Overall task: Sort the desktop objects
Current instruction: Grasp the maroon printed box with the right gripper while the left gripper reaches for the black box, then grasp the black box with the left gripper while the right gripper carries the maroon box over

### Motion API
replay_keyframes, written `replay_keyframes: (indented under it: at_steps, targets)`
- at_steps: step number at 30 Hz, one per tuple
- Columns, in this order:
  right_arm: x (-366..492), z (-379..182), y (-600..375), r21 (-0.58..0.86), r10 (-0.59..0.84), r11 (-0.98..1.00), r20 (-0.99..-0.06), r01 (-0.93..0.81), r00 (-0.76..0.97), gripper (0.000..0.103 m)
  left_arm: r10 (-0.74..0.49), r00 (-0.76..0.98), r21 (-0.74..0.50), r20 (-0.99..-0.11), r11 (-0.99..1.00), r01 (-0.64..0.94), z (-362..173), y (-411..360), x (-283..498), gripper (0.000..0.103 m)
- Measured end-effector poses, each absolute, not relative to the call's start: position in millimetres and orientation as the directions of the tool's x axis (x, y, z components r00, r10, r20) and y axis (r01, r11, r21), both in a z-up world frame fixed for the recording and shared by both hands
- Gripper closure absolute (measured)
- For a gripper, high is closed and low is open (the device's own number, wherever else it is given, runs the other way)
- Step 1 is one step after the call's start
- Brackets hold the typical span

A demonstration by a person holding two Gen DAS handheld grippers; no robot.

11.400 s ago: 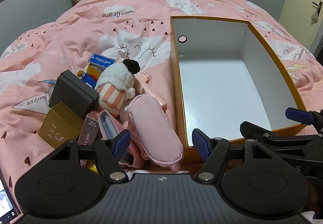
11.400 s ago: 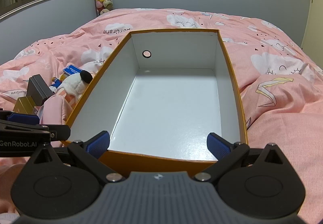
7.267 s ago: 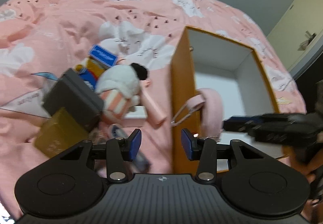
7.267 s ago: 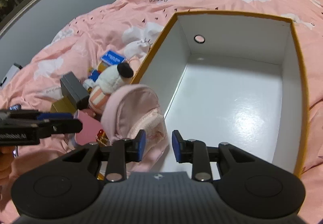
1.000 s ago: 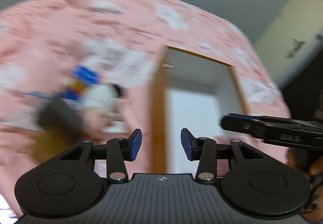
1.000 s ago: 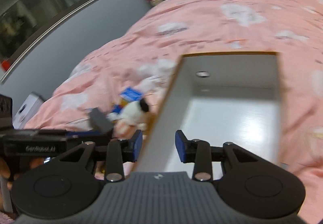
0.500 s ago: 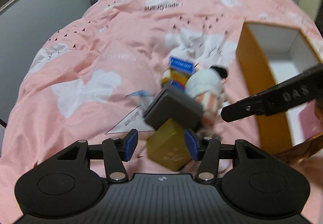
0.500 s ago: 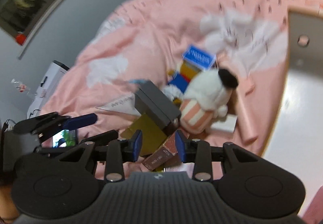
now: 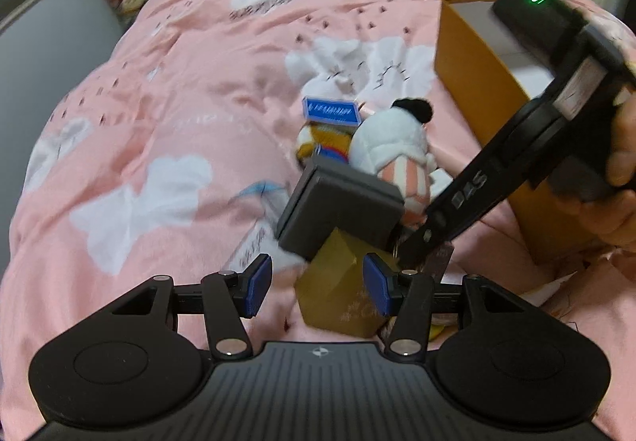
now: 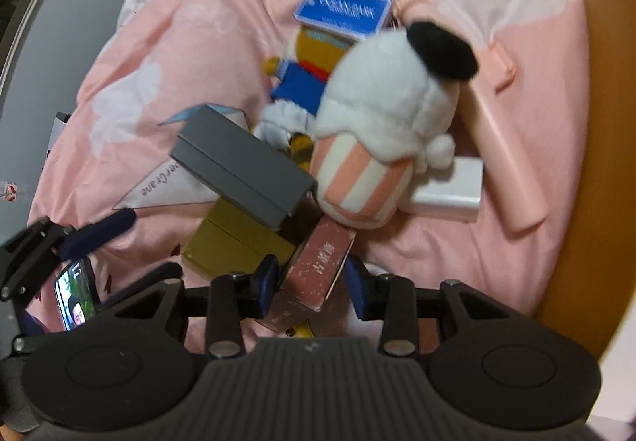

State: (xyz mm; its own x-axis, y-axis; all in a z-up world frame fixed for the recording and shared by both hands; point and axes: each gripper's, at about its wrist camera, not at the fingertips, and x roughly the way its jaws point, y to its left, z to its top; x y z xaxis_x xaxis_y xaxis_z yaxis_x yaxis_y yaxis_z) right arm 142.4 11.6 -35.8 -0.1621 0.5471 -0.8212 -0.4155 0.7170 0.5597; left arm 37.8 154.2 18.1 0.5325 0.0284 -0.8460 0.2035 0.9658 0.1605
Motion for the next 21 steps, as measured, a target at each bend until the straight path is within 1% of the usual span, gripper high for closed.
replay_keyframes:
  at_steps: [2,4,10,12,16,21]
  targets:
    - [143,-40,11,0.573,0.549,0.715,-0.815,-0.400,-0.185,0.067,0.017,0.550,0.197,-0.835,0.942,0.270,21,150,41,0.044]
    - [142,-37,10,0.571,0.550,0.702,-0.814,-0.425,-0.186,0.068,0.001,0.558,0.237,-0.830,0.906,0.351,23,144,45,0.044]
    - [137,-9,-10,0.544,0.557,0.654,-0.817,-0.525,-0.153,0.075,-0.007,0.560,0.332,-0.828,0.800,0.500,25,128,61,0.044]
    - [135,7,-20,0.520,0.563,0.635,-0.818,-0.571,-0.120,0.078,-0.002,0.558,0.367,-0.830,0.752,0.548,23,123,65,0.044]
    - [133,37,-43,0.427,0.557,0.629,-0.830,-0.650,-0.006,0.079,0.004,0.536,0.419,-0.844,0.626,0.657,18,111,76,0.044]
    - [140,67,-78,0.442,0.621,0.630,-0.781,-0.638,0.072,0.079,0.021,0.457,0.418,-0.889,0.443,0.793,9,92,84,0.043]
